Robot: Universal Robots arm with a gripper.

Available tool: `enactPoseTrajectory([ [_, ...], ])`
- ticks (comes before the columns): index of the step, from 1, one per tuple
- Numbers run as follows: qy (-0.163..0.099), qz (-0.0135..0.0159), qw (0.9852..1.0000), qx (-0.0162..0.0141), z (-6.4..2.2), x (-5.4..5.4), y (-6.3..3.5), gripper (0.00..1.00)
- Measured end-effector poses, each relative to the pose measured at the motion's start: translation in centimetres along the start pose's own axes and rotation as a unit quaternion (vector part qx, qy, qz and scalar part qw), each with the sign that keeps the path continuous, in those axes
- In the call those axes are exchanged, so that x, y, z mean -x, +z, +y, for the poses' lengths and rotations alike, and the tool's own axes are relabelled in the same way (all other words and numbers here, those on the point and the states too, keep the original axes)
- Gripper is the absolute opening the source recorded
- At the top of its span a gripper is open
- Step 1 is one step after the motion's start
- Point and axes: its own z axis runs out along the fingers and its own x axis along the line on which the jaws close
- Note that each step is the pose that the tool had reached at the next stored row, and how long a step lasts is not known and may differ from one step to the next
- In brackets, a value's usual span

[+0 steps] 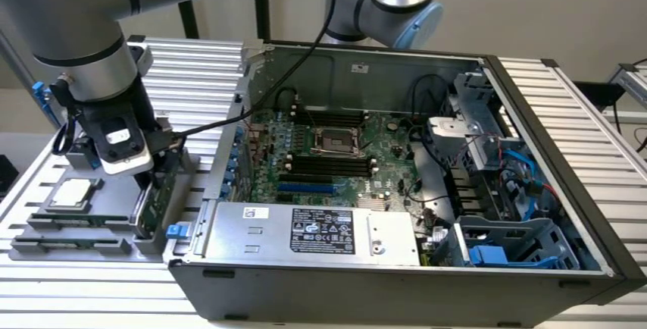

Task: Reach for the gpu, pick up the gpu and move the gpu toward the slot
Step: 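Pick up the gpu and move the gpu toward the slot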

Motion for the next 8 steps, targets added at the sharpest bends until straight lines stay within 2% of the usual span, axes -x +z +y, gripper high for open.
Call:
enactPoseTrajectory([
  [4, 0.000, 0.0058, 1.0000, -0.0001, 0.01, 0.1, -0.52, 0.26],
  [8, 0.000, 0.0124, 0.9999, -0.0001, 0.03, 0.3, -1.48, 0.26],
])
